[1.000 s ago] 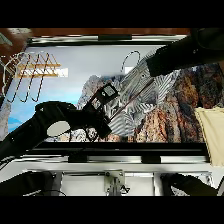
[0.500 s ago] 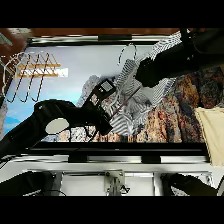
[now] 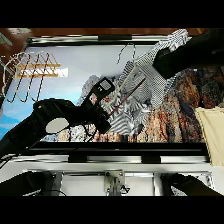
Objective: Fold the shirts.
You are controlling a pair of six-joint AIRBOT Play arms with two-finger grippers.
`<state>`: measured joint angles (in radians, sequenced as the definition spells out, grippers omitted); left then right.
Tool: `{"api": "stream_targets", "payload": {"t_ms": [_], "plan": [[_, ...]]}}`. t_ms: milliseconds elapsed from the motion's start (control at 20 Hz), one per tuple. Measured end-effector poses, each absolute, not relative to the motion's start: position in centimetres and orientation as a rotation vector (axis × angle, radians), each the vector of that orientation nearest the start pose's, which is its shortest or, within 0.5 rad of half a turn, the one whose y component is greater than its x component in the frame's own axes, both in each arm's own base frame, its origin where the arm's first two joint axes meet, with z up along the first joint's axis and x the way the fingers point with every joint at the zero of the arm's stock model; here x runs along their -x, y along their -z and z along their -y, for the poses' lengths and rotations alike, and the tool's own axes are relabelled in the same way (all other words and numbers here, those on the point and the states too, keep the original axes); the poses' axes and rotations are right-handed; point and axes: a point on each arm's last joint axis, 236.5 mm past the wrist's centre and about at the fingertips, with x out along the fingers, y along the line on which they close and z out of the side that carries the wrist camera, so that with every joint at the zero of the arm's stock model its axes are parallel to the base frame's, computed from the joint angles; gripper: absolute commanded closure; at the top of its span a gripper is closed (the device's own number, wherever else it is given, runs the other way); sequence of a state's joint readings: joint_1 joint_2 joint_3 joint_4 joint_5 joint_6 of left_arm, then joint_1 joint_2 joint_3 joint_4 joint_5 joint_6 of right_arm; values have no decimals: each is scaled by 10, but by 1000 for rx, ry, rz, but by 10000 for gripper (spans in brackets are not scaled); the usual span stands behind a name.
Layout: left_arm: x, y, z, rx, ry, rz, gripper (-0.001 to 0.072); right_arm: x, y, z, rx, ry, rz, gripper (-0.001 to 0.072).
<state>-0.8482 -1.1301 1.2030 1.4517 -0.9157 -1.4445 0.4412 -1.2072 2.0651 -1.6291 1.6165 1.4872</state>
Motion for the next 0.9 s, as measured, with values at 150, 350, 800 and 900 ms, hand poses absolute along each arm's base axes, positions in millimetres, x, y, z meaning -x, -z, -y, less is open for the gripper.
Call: {"api": "stream_targets", "payload": {"t_ms": [150, 350, 800, 900], "plan": [[-270, -116, 338, -371, 905, -784, 658, -342, -359, -91, 190, -236, -628, 49], [-269, -114, 337, -385, 910, -785, 658, -359, -361, 5, 75, 4, -630, 58], [-254, -98, 323, -538, 969, -835, 658, -388, -233, 83, 141, -368, -962, 126], [-251, -95, 320, -576, 985, -843, 658, -394, -229, 57, 268, -575, -899, 126]]}}
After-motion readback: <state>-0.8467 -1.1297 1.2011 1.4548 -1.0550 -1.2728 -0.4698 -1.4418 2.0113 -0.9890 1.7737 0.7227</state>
